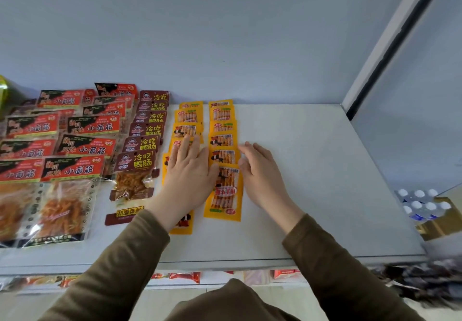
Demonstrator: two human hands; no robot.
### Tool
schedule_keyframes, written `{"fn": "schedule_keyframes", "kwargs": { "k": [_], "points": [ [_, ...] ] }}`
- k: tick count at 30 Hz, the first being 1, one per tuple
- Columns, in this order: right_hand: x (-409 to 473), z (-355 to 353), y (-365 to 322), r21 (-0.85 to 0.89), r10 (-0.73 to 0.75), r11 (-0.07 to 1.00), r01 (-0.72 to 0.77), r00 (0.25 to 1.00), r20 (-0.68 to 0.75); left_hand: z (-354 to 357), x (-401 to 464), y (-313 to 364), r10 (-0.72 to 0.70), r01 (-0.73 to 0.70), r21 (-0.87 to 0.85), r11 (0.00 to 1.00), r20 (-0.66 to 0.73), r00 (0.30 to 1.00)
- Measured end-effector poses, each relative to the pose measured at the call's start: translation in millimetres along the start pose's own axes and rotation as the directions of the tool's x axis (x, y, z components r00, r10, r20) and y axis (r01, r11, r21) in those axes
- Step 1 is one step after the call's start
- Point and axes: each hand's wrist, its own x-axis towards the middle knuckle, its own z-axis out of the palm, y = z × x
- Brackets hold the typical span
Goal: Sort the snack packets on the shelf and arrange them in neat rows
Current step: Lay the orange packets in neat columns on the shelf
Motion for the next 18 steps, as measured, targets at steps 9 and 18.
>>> {"fn": "schedule_keyframes", "kwargs": {
  "k": [9, 18],
  "points": [
    [-5.6, -1.7, 0.9, 0.115, 0.061, 0.992, -0.059, 0.998, -0.016, -9.5, -12.6, 2.9, 0.024, -0.022, 0.042, 0.999, -0.039, 0.999],
    [-32.9, -3.9, 12.3, 0.016, -0.035, 0.999, 0.037, 0.995, -0.088, 8.5, -66.6, 0.7, 0.144, -0.150, 0.170, 0.974, 0.051, 0.988]
  ]
}}
